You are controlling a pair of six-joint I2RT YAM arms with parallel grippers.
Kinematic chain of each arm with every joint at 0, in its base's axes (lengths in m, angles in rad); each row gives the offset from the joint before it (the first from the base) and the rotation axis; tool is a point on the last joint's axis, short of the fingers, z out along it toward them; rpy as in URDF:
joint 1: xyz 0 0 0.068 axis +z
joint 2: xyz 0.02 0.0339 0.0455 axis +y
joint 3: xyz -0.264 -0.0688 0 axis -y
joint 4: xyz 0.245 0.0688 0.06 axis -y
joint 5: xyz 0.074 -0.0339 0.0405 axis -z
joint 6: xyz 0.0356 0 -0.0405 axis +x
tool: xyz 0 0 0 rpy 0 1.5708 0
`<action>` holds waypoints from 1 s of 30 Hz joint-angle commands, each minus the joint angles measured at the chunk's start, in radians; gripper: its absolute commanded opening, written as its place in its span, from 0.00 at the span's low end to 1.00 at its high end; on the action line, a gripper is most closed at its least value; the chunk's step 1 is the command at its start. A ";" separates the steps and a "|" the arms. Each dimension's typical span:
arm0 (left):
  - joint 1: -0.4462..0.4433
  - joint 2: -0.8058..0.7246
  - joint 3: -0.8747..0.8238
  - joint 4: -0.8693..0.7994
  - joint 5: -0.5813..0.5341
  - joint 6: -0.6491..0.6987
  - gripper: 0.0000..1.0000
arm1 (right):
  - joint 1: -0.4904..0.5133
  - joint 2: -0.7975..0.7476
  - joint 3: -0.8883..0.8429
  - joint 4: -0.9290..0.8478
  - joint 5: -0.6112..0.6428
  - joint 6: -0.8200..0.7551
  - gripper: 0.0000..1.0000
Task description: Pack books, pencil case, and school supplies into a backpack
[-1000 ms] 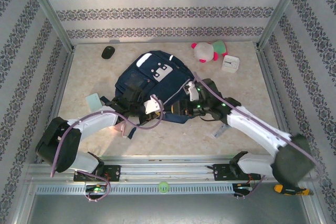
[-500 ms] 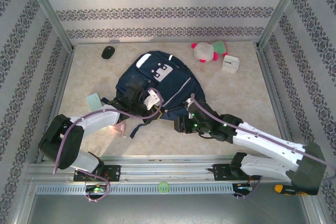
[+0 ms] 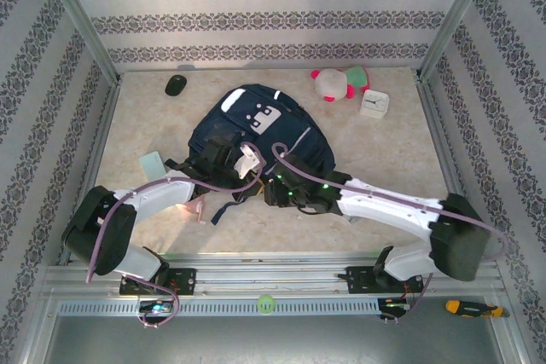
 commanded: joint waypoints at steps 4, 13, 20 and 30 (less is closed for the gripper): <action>-0.009 -0.039 0.018 0.047 0.099 -0.023 0.00 | -0.024 0.090 0.054 0.073 -0.011 0.020 0.42; -0.008 -0.048 0.013 0.020 0.039 0.003 0.00 | -0.048 0.117 0.089 0.006 0.062 0.006 0.04; 0.021 -0.087 -0.001 -0.105 -0.074 0.156 0.00 | -0.131 -0.078 -0.083 -0.075 0.034 -0.021 0.00; 0.056 -0.084 0.048 -0.247 -0.069 0.267 0.00 | -0.330 -0.276 -0.239 -0.053 -0.224 -0.181 0.00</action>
